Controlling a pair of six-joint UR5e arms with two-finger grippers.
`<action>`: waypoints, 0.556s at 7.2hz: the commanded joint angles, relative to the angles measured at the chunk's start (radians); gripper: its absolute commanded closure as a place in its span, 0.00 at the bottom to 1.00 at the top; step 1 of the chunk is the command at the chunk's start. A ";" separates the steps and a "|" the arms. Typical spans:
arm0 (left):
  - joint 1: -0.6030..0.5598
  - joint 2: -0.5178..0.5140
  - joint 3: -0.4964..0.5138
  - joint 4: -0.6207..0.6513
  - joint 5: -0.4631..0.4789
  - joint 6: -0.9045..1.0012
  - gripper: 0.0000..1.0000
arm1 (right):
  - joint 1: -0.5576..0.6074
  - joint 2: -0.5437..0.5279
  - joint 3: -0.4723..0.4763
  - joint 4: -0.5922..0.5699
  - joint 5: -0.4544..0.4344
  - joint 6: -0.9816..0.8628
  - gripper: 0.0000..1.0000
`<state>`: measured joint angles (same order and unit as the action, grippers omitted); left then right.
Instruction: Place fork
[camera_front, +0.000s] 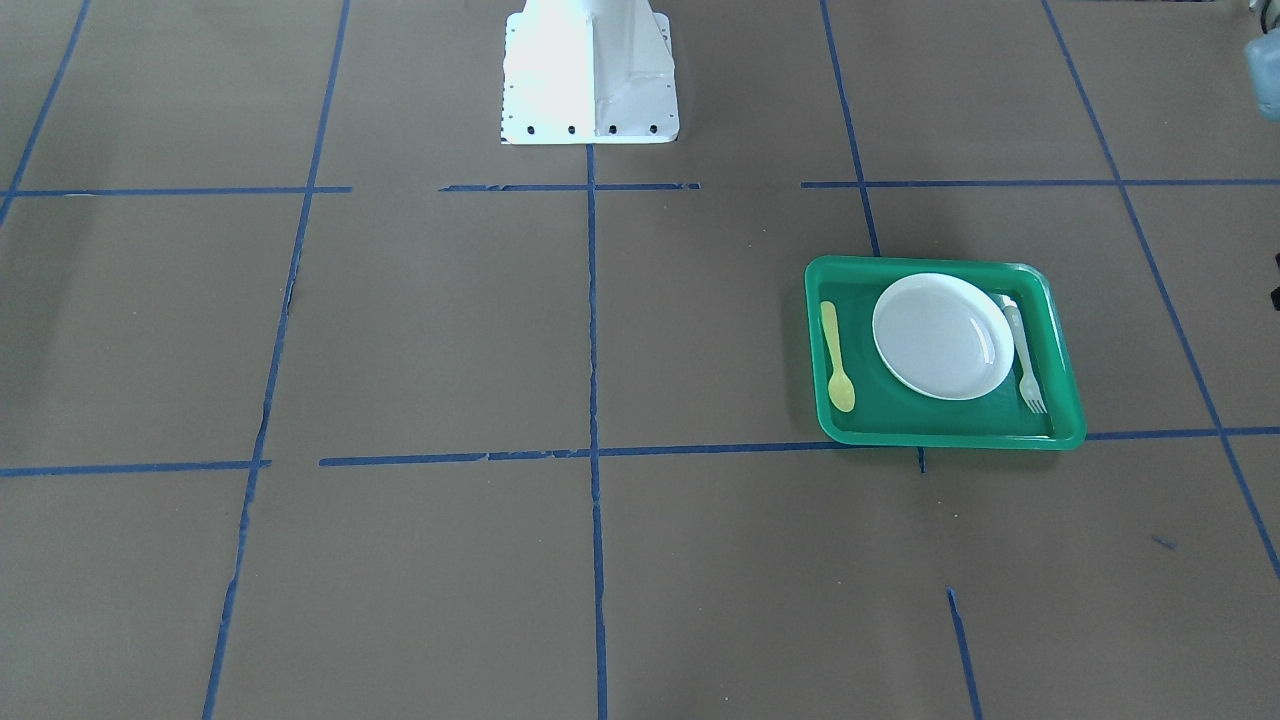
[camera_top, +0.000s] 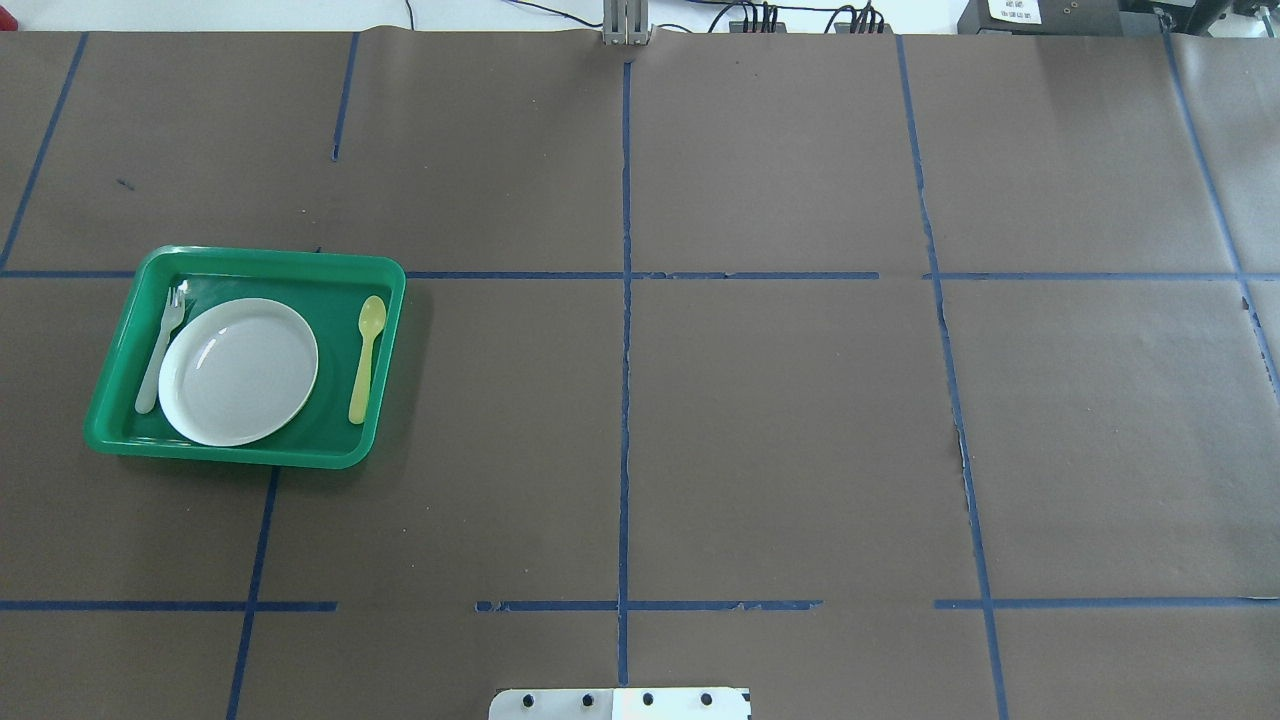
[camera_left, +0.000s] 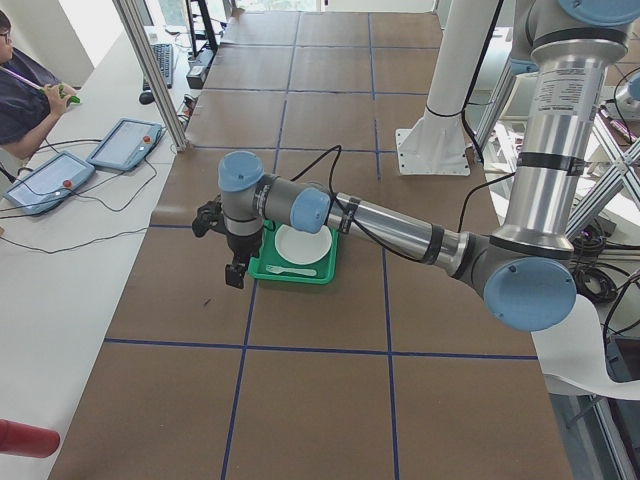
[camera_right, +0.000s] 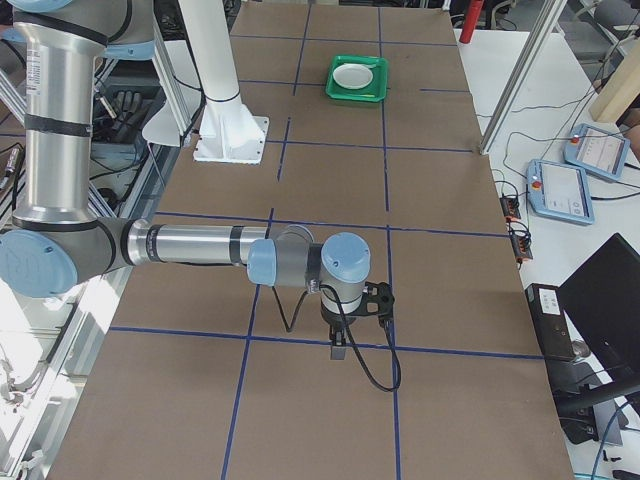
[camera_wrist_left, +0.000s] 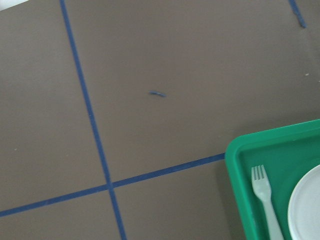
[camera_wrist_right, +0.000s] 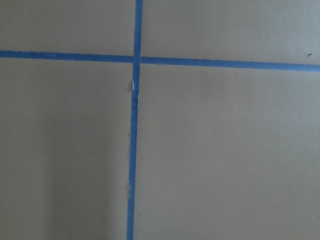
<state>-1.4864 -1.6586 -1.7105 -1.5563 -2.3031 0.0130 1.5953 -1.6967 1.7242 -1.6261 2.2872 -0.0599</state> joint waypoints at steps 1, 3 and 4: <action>-0.057 0.133 0.075 -0.081 -0.088 0.087 0.00 | 0.000 0.000 0.000 0.000 0.000 0.000 0.00; -0.100 0.138 0.080 -0.042 -0.085 0.087 0.00 | 0.000 0.000 0.000 0.000 0.000 -0.001 0.00; -0.106 0.135 0.078 -0.003 -0.081 0.085 0.00 | 0.000 0.000 0.000 0.000 0.000 -0.001 0.00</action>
<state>-1.5777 -1.5249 -1.6327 -1.5965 -2.3863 0.0974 1.5954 -1.6966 1.7242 -1.6260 2.2872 -0.0612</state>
